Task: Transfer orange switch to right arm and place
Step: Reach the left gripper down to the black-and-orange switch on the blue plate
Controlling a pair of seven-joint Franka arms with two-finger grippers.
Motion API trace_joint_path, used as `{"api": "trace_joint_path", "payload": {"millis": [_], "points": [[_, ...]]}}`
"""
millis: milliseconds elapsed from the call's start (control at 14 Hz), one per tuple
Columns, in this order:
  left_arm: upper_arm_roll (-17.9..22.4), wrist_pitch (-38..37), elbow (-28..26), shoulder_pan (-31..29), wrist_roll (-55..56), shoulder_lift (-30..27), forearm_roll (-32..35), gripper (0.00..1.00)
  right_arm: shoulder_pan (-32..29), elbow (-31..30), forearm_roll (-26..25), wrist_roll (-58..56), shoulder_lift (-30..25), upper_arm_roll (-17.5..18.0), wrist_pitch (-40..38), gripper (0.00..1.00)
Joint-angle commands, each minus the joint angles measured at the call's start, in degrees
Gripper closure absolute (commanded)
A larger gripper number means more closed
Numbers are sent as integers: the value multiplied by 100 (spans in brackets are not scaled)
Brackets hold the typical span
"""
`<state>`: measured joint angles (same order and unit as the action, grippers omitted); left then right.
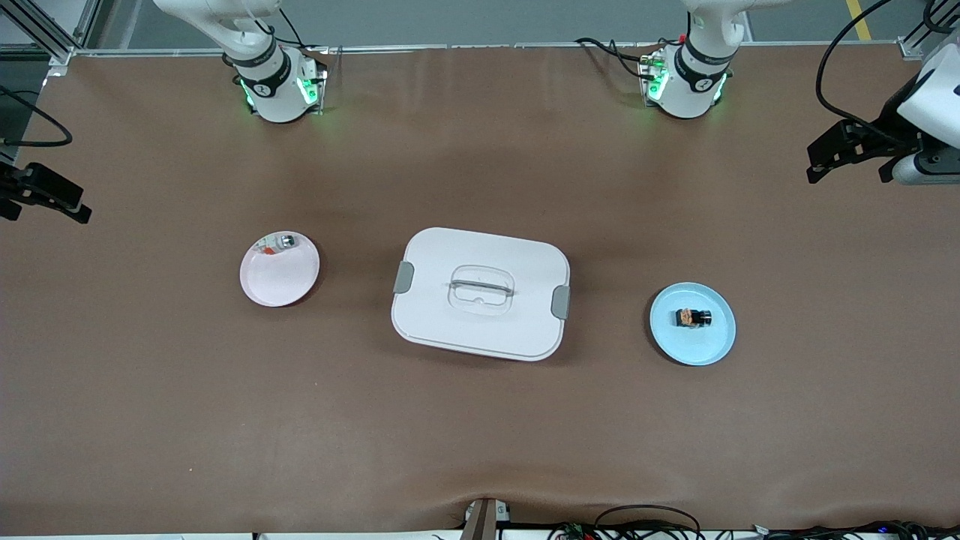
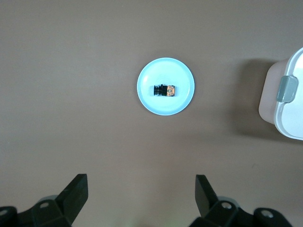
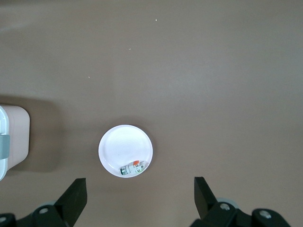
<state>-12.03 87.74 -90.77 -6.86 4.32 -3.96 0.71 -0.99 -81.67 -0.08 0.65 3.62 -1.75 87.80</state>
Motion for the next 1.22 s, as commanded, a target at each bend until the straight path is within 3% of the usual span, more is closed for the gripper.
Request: {"api": "trace_joint_path", "payload": {"millis": [0, 358, 501, 931, 1146], "points": [[-36, -117, 138, -26, 17, 36, -9, 0, -32, 73, 25, 32, 16, 26, -35, 0], [-27, -108, 138, -53, 8, 123, -18, 0, -32, 73, 16, 32, 16, 17, -26, 0], [-27, 23, 138, -53, 8, 421, -10, 0, -32, 73, 16, 23, 16, 17, -26, 0], [-18, 1077, -169, -26, 17, 1133, 17, 0, -32, 73, -1, 32, 16, 26, -26, 0], [-27, 1990, -739, 0, 43, 1345, 17, 0, -32, 73, -27, 32, 16, 26, -26, 0]]}}
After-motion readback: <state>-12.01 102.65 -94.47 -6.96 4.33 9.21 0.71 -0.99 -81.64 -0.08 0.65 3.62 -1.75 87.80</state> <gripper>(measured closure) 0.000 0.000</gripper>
